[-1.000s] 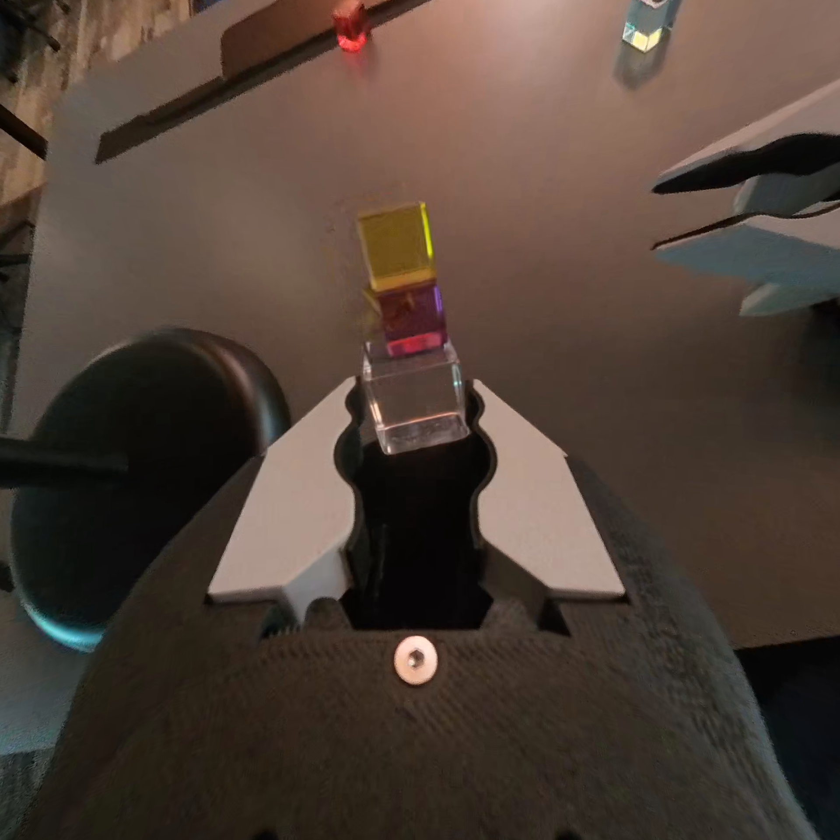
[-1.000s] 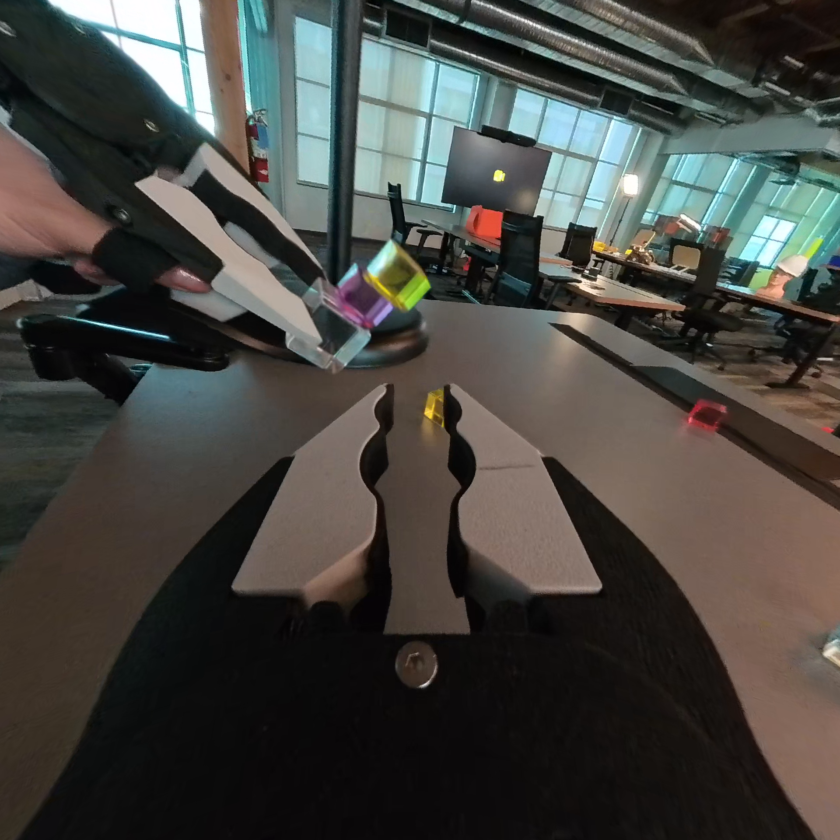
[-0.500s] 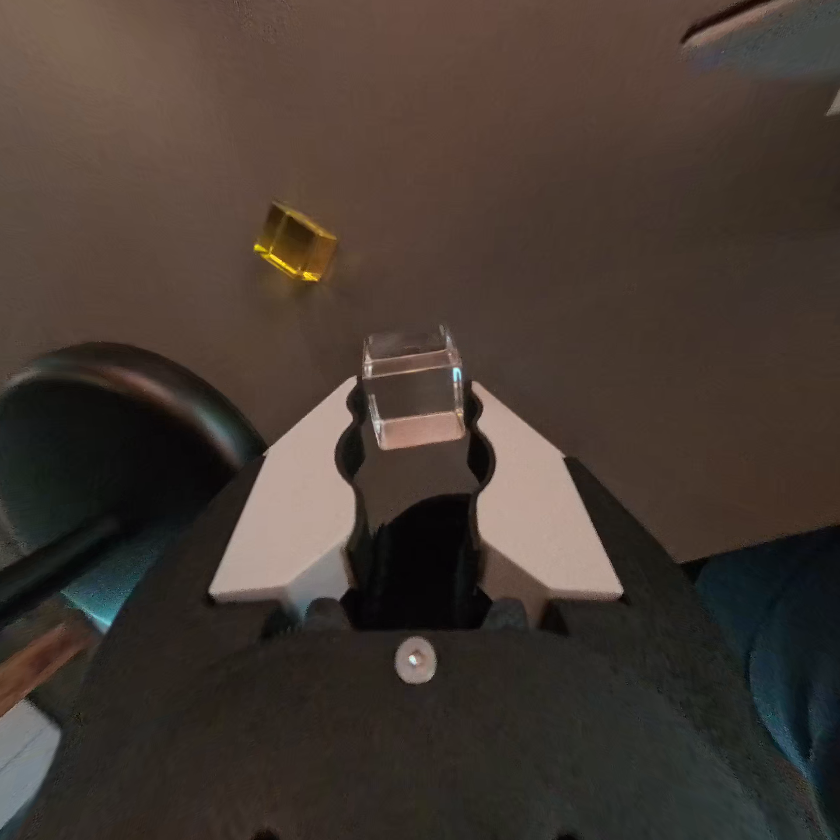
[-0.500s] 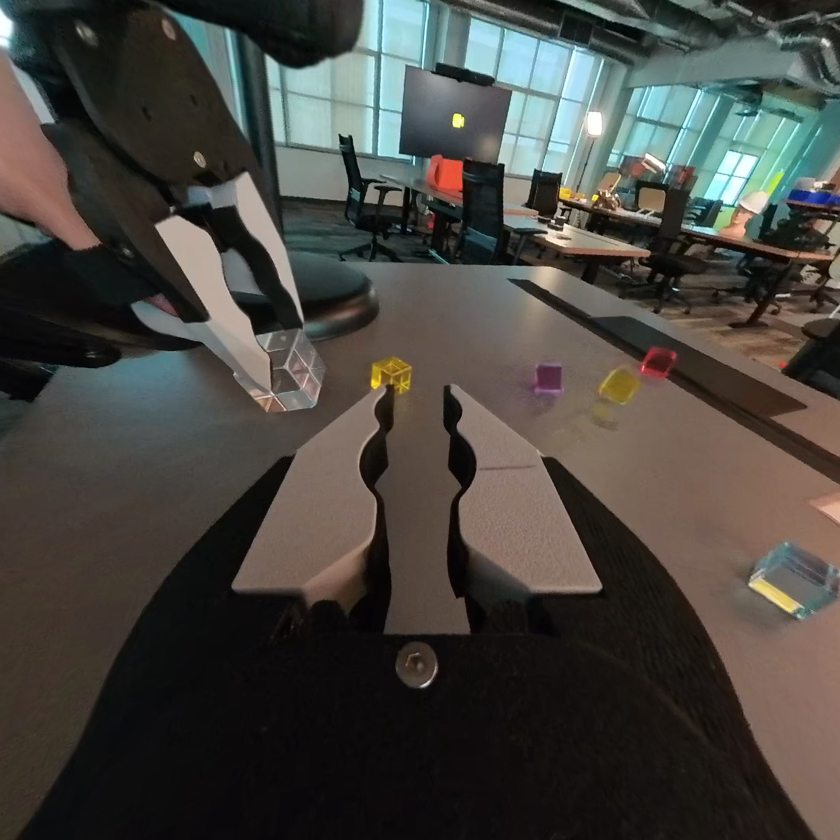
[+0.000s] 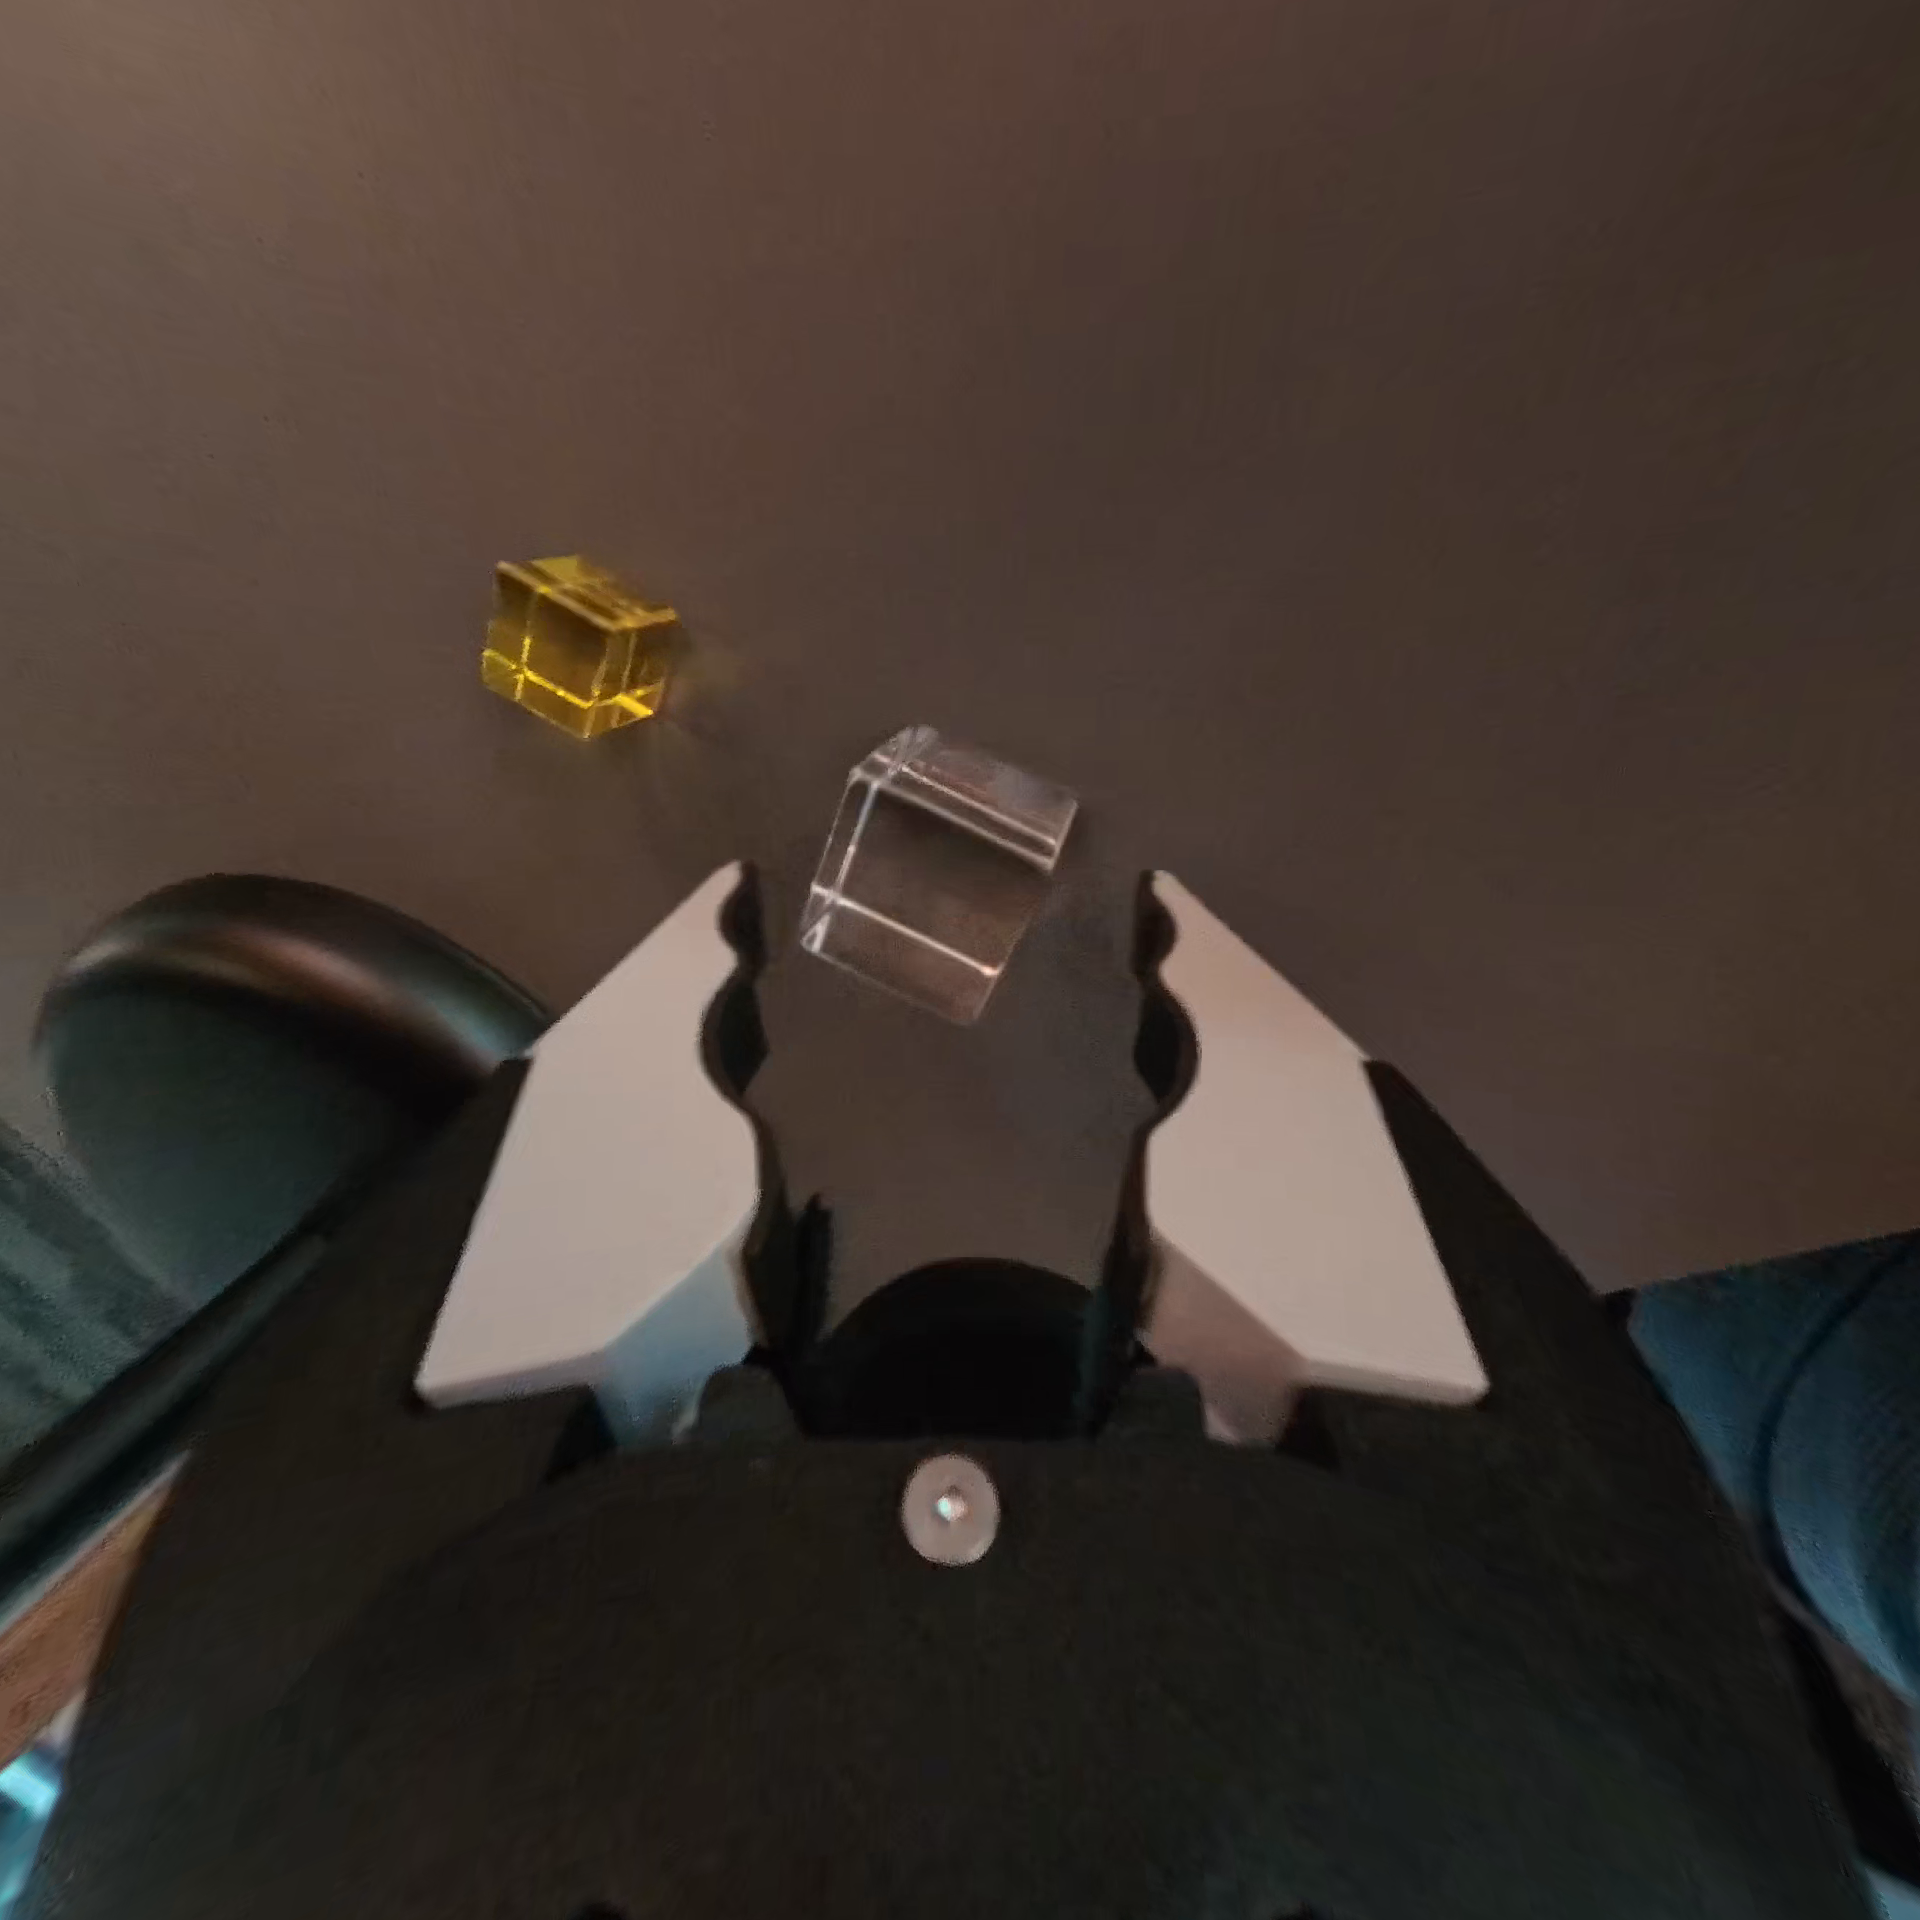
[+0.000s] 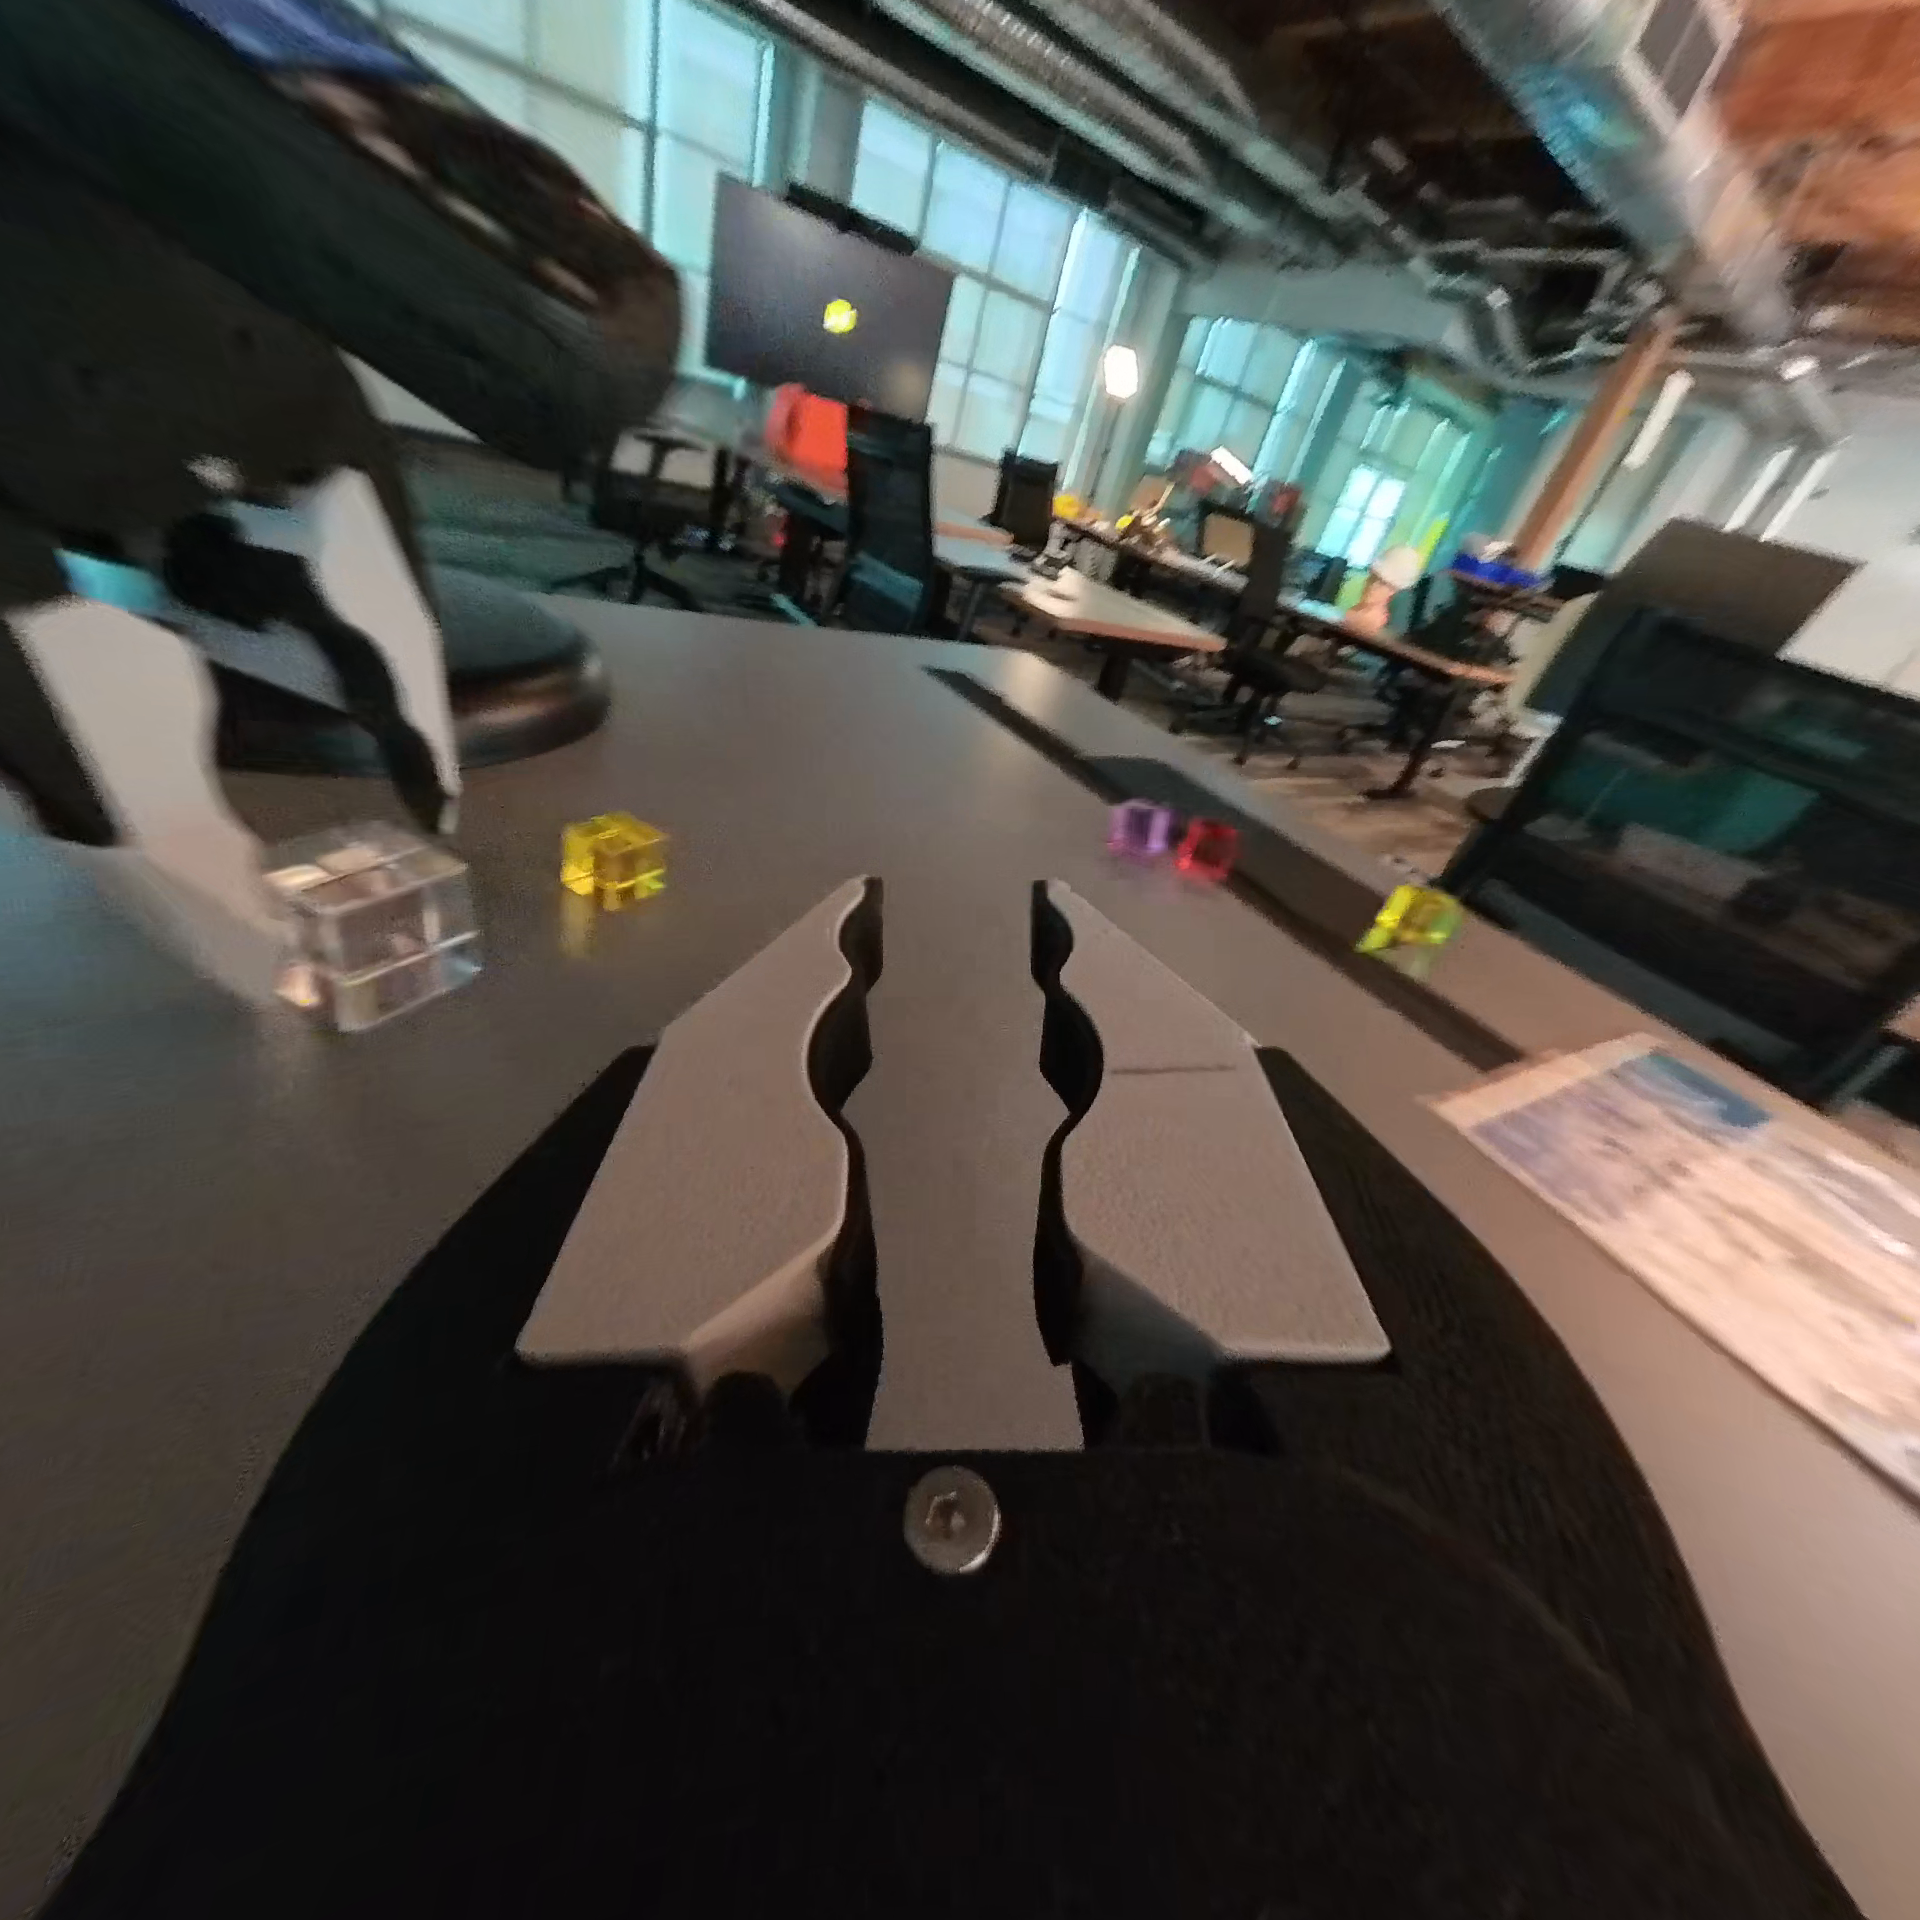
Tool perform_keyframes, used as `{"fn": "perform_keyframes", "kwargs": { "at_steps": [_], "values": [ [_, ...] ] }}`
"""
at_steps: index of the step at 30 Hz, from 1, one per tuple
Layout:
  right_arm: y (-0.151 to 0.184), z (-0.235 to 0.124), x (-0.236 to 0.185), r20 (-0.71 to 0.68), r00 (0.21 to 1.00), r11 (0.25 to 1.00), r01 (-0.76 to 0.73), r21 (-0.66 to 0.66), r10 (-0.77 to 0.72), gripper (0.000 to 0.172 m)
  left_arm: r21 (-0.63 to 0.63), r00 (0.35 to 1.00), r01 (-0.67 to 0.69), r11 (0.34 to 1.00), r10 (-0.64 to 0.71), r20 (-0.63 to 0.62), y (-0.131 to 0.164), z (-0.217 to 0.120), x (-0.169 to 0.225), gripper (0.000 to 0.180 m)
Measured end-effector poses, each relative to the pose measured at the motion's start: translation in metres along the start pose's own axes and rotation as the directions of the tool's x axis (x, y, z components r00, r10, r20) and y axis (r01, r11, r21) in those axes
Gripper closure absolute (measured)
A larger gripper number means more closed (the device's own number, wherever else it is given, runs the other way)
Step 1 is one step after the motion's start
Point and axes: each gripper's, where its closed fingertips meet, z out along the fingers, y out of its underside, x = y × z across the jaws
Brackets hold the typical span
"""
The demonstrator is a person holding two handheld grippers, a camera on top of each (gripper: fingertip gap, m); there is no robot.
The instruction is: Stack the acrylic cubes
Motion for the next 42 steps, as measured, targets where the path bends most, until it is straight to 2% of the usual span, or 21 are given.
{"fn": "perform_keyframes", "kwargs": {
  "at_steps": [2,4,6,9,11,12,13,15,17,20,22,24,26,28,30,35,37,39,42],
  "values": [
    [-0.003,-0.004,0.017,-0.044,0.999,0.999,0.014,0.038,-0.012,0.146,0.131,0.998,0.064,0.989,-0.066,0.007,-0.004,-0.021,-0.001,0.094],
    [-0.003,-0.005,0.025,-0.05,0.999,0.998,-0.004,0.059,0.007,0.146,0.317,0.986,0.154,0.936,-0.167,0.013,-0.006,-0.055,-0.006,0.093],
    [-0.002,-0.003,0.019,-0.001,0.999,0.997,-0.044,0.063,0.044,0.146,0.522,0.959,0.248,0.816,-0.284,-0.012,-0.001,-0.095,-0.01,0.094],
    [-0.001,0.008,-0.025,0.202,0.972,0.993,-0.12,-0.014,0.121,0.143,0.766,0.891,0.31,0.563,-0.453,-0.028,0.029,-0.147,-0.02,0.101],
    [0.0,0.012,-0.077,0.412,0.884,0.974,-0.181,-0.136,0.222,0.133,0.866,0.854,0.302,0.398,-0.516,-0.061,0.053,-0.171,-0.02,0.104],
    [0.002,0.011,-0.105,0.513,0.823,0.967,-0.164,-0.193,0.242,0.127,0.899,0.848,0.285,0.332,-0.524,-0.076,0.063,-0.179,-0.017,0.105],
    [0.009,0.011,-0.127,0.582,0.781,0.966,-0.104,-0.238,0.227,0.12,0.921,0.852,0.266,0.284,-0.516,-0.087,0.072,-0.184,-0.012,0.107],
    [0.022,0.018,-0.15,0.647,0.752,0.968,0.051,-0.246,0.125,0.105,0.94,0.862,0.241,0.24,-0.497,-0.095,0.087,-0.187,-0.002,0.107],
    [0.021,0.027,-0.163,0.71,0.702,0.974,0.111,-0.196,0.063,0.098,0.943,0.866,0.232,0.238,-0.492,-0.089,0.101,-0.182,0.004,0.107],
    [0.029,0.04,-0.176,0.794,0.6,0.961,0.151,-0.232,0.097,0.094,0.941,0.862,0.234,0.246,-0.499,-0.084,0.12,-0.166,0.008,0.105],
    [0.033,0.047,-0.18,0.831,0.545,0.954,0.175,-0.243,0.111,0.098,0.938,0.863,0.243,0.247,-0.496,-0.093,0.129,-0.151,0.01,0.1],
    [0.038,0.05,-0.183,0.858,0.499,0.945,0.209,-0.251,0.118,0.103,0.923,0.874,0.277,0.265,-0.469,-0.128,0.132,-0.132,0.015,0.085],
    [0.041,0.051,-0.185,0.874,0.472,0.94,0.236,-0.247,0.111,0.11,0.897,0.89,0.31,0.314,-0.429,-0.158,0.129,-0.113,0.022,0.072],
    [0.044,0.053,-0.184,0.879,0.466,0.936,0.252,-0.245,0.104,0.119,0.866,0.902,0.312,0.39,-0.407,-0.142,0.124,-0.095,0.027,0.06],
    [0.045,0.054,-0.183,0.88,0.46,0.934,0.25,-0.256,0.118,0.129,0.851,0.912,0.291,0.436,-0.397,-0.109,0.119,-0.085,0.03,0.059],
    [0.046,0.057,-0.179,0.865,0.492,0.93,0.264,-0.254,0.097,0.13,0.879,0.893,0.284,0.383,-0.439,-0.098,0.11,-0.089,0.022,0.078],
    [0.039,0.062,-0.17,0.852,0.52,0.936,0.272,-0.225,0.054,0.13,0.873,0.895,0.299,0.385,-0.431,-0.117,0.11,-0.088,0.021,0.078],
    [0.02,0.064,-0.164,0.846,0.532,0.954,0.236,-0.185,0.032,0.13,0.866,0.903,0.305,0.396,-0.41,-0.13,0.11,-0.088,0.02,0.079],
    [-0.021,0.06,-0.165,0.869,0.494,0.981,0.163,-0.11,0.016,0.13,0.864,0.918,0.29,0.412,-0.374,-0.13,0.109,-0.087,0.018,0.08]
  ]
}}
